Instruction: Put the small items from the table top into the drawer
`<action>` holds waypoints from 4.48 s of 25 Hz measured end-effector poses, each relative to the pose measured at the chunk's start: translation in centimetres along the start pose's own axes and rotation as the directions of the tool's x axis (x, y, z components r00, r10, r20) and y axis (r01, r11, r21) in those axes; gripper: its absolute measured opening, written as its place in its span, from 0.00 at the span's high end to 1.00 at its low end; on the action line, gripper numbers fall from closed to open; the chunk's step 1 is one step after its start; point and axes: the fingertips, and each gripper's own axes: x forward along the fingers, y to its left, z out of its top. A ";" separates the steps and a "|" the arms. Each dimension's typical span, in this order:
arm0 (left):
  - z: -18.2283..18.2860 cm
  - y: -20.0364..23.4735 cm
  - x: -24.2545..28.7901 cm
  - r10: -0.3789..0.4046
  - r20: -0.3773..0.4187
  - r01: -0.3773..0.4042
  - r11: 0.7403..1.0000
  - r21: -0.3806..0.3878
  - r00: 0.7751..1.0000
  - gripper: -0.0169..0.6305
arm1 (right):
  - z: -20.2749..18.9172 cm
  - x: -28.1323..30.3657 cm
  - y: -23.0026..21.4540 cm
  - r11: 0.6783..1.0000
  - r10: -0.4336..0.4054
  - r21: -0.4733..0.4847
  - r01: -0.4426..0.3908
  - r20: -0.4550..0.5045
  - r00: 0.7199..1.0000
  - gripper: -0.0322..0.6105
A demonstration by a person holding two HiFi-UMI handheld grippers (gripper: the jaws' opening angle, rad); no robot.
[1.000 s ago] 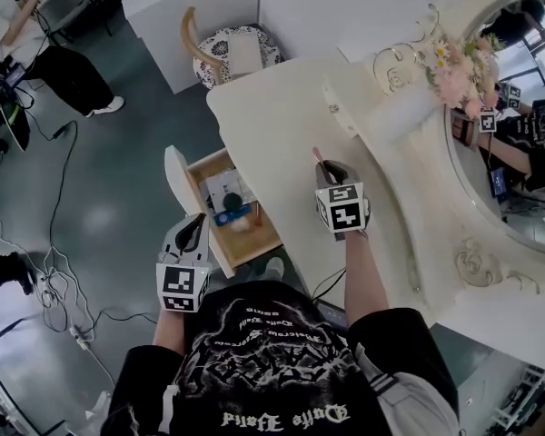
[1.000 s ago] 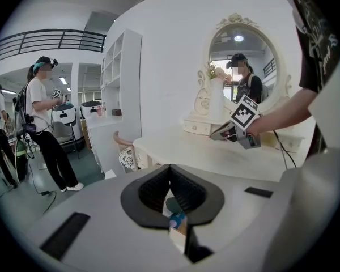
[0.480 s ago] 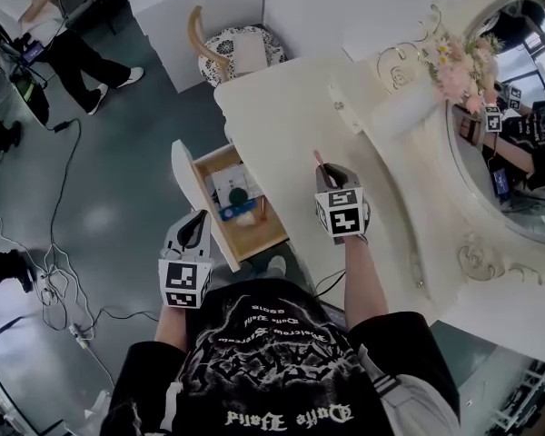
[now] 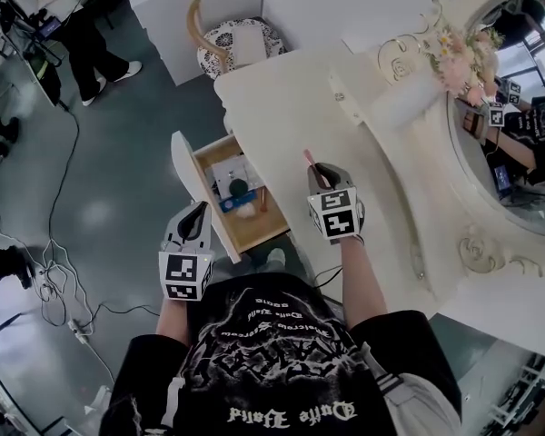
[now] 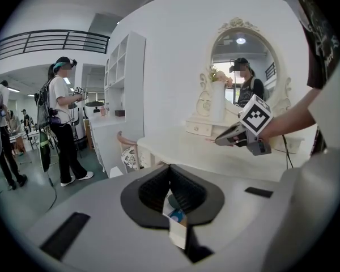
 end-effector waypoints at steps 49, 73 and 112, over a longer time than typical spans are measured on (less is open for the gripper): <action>-3.6 5.1 -5.1 0.123 -0.037 -0.125 0.990 -0.060 0.992 0.95 | -2.3 1.8 20.3 0.903 0.382 -0.176 -0.393 -0.096 0.919 0.87; -3.6 6.8 -4.7 0.146 -0.076 -0.149 0.988 -0.038 0.986 0.95 | -2.3 8.3 20.7 0.920 0.337 -0.159 -0.360 -0.151 0.929 0.87; -6.7 11.5 -4.8 0.129 -0.154 -0.139 0.989 -0.055 0.980 0.95 | -2.0 17.1 18.2 0.985 0.167 -0.004 -0.172 -0.228 0.959 0.86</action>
